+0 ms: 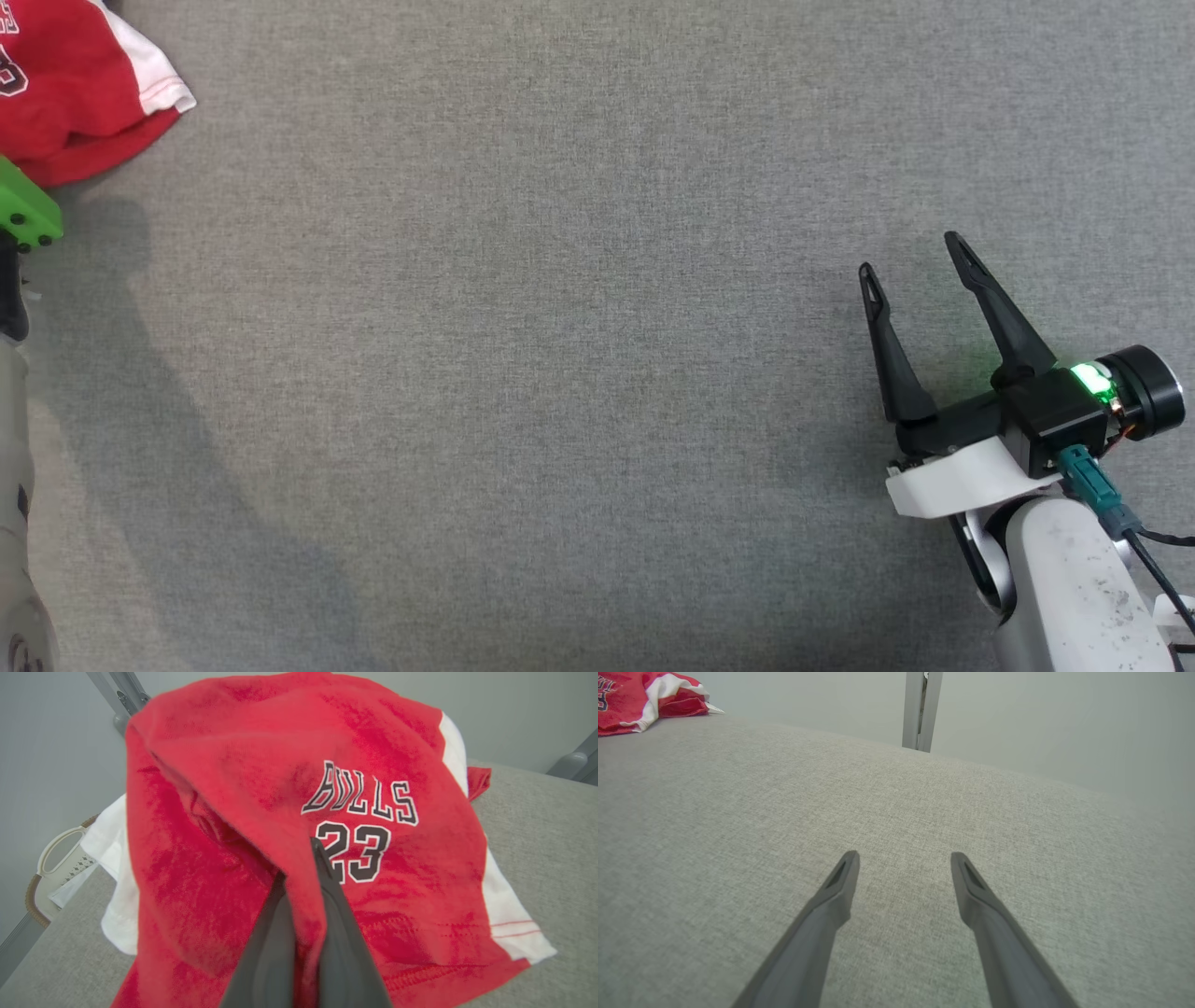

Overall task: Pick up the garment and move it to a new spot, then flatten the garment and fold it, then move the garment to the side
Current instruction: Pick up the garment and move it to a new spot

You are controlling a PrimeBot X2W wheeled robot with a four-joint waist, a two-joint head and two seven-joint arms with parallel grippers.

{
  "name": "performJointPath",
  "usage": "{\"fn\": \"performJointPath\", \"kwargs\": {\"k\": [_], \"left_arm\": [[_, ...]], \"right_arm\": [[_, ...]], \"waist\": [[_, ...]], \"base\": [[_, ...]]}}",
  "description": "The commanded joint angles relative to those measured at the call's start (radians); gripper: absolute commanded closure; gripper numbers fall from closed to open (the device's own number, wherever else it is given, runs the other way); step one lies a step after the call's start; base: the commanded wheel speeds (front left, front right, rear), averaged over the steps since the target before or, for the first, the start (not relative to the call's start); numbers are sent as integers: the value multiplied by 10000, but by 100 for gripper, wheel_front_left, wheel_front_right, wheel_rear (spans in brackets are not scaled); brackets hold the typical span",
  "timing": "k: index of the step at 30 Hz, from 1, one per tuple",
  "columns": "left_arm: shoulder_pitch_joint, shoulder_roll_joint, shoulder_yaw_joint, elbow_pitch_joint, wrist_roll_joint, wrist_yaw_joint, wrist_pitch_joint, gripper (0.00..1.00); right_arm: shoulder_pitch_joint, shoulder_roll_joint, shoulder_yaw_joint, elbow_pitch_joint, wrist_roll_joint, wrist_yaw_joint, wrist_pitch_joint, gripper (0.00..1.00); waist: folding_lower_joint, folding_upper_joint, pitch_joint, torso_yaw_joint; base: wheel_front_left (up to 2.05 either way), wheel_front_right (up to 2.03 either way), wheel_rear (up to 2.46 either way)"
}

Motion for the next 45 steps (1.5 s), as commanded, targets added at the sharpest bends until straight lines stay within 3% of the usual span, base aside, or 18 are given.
{"fn": "performJointPath", "kwargs": {"k": [1,13,23,33,39,45], "left_arm": [[-24,149,-66,56,77,-4,-99,100],[-57,863,-1524,-371,835,-33,-269,100],[145,777,-4811,-2408,844,-34,55,100],[424,686,-8517,-6187,-1365,-30,489,100],[1147,531,-9526,-7766,-2499,-24,245,100],[2911,338,-10414,-7600,-3380,-23,-88,100]], "right_arm": [[-62,-41,39,100,88,-10,-49,0],[425,-40,320,729,900,-10,-49,0],[1134,-41,447,1119,1583,-10,-49,0],[1814,-40,-41,1290,1804,-10,-49,0],[1990,-40,-553,1297,1850,-10,-49,0],[2114,-37,-790,1355,1845,-10,-49,0]], "waist": [[-1,0,-370,18],[-1,0,-2562,-125],[-1,0,-4492,-766],[-1,0,-5633,-1510],[-1,0,-5768,-1839],[-1,0,-5696,-2063]], "base": [[0,0,0],[0,0,0],[0,0,0],[0,0,0],[0,0,0],[0,0,0]]}}
